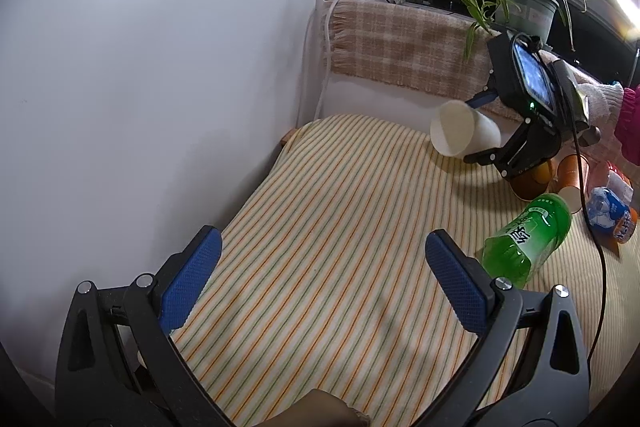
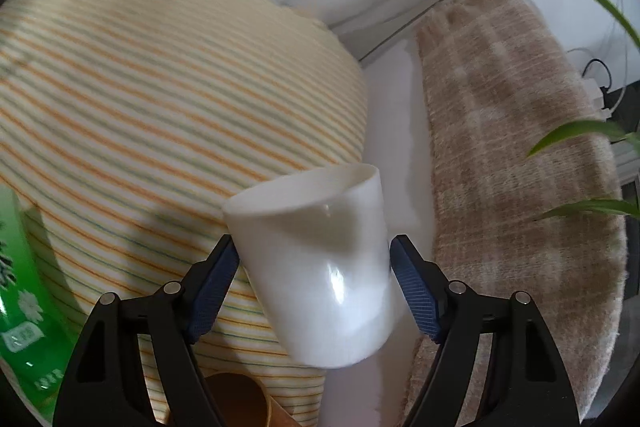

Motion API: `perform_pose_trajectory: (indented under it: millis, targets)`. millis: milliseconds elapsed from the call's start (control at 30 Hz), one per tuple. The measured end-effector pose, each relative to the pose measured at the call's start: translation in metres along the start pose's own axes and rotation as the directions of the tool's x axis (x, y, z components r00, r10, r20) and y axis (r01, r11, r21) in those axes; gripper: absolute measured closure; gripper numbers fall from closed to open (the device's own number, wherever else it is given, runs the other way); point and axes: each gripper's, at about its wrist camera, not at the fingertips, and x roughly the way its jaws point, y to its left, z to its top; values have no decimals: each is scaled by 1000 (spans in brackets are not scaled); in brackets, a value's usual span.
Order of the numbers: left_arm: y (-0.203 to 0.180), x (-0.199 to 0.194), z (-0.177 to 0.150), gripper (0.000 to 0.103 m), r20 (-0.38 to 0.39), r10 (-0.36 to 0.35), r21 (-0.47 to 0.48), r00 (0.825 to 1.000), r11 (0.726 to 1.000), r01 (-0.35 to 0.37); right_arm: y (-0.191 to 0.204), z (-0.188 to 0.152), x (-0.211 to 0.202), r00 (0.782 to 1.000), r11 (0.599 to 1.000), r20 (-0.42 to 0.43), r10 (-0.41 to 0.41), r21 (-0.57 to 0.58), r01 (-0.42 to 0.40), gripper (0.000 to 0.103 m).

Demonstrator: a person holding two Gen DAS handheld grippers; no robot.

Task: Flip cup upright
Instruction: 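Close the right gripper on the white cup's body and lift it, then rotate the right gripper to turn the white cup rim-up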

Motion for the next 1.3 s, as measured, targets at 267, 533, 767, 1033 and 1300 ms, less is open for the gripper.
perform_pose_trajectory:
  millis: [267, 533, 767, 1033, 1300]
  targets:
    - [0, -19, -1, 0, 32, -7, 10, 999, 1000, 6, -11, 8, -47, 993, 992, 118, 26, 123, -40, 28]
    - [-7, -49, -2, 0, 77, -38, 28, 996, 999, 36, -8, 6, -110, 976, 974, 219, 4, 219, -53, 28]
    - [-23, -77, -6, 0, 109, -94, 70, 990, 994, 87, 22, -24, -170, 948, 927, 316, -26, 364, -96, 28]
    - [-47, -105, -18, 0, 122, -159, 134, 980, 981, 143, 71, -85, -237, 919, 756, 395, -14, 605, -249, 28]
    - [-74, -122, -36, 0, 103, -220, 187, 970, 962, 198, 121, -153, -235, 872, 349, 478, 106, 803, -482, 28]
